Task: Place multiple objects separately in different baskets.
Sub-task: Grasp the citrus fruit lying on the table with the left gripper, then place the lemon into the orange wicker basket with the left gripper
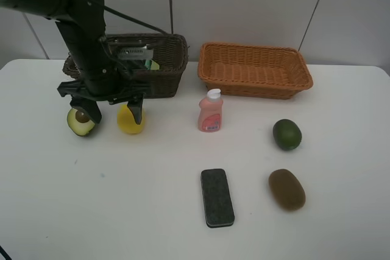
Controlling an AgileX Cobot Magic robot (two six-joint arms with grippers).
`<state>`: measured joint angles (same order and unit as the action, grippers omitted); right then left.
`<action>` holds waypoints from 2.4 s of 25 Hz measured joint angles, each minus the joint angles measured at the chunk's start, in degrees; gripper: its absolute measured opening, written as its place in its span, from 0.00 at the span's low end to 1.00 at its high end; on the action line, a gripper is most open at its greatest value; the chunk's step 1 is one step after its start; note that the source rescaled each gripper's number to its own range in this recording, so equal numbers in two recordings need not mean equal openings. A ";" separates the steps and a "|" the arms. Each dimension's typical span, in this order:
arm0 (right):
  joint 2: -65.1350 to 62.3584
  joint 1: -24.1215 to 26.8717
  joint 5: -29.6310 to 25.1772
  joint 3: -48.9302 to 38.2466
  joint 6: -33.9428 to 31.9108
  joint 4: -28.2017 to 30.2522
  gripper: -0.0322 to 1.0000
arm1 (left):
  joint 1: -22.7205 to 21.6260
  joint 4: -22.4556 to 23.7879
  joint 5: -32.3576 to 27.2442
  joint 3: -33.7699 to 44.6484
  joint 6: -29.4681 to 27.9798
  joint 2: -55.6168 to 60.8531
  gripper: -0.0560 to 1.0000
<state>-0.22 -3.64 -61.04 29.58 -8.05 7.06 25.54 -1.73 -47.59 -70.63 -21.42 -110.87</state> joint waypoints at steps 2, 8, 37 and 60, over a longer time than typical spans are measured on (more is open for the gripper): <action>0.00 0.00 0.00 0.00 0.00 0.00 1.00 | 0.00 1.73 2.07 0.18 -0.23 -1.68 1.00; 0.00 0.00 0.00 0.00 0.00 0.08 1.00 | 0.00 3.41 7.51 0.10 -0.81 -4.53 1.00; 0.00 0.00 0.00 0.00 0.00 0.03 1.00 | 1.83 -6.26 -5.12 -16.26 14.99 2.17 0.54; 0.00 0.00 0.00 0.00 0.00 0.08 1.00 | 9.14 -8.54 13.13 -54.48 19.17 -32.24 0.82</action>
<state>-0.22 -3.64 -61.04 29.58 -8.05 7.14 34.68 -10.27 -34.46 -125.11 -2.24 -143.11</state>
